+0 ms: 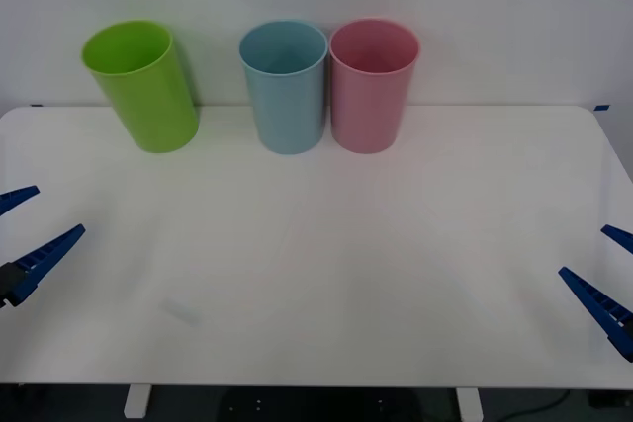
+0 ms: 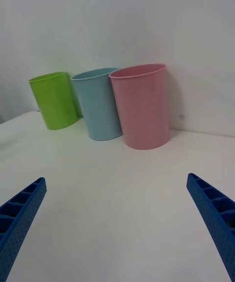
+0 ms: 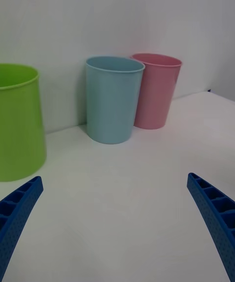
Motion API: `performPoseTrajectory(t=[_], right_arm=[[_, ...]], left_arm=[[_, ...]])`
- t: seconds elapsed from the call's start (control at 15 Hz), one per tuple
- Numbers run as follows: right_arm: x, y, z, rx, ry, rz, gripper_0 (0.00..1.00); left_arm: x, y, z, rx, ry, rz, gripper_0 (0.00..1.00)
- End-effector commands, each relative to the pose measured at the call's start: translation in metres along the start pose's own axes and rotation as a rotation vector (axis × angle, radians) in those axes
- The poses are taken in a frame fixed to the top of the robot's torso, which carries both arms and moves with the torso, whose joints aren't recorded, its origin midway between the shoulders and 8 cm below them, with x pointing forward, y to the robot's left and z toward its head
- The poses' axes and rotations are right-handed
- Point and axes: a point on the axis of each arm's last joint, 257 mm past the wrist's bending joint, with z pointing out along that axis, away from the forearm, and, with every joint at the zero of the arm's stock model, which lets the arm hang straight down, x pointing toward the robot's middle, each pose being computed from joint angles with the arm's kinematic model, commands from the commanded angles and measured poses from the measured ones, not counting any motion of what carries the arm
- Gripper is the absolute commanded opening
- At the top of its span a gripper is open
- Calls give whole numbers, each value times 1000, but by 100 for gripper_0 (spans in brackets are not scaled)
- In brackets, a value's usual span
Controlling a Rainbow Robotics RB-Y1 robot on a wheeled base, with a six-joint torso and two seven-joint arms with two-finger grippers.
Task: Grasp the object on the table and drop it into the matching bin: aluminum can to the light blue bin, PET bottle to the pink bin.
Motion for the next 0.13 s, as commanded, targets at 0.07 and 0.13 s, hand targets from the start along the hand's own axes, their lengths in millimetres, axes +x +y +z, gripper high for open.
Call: performPoseTrajectory(t=[0.07, 0.13], right_arm=[[0, 0, 0, 0, 0, 0, 100], [0, 0, 0, 0, 0, 0, 100]], left_arm=[[2, -2, 2, 5, 2, -3, 100], [2, -2, 2, 5, 2, -3, 100]])
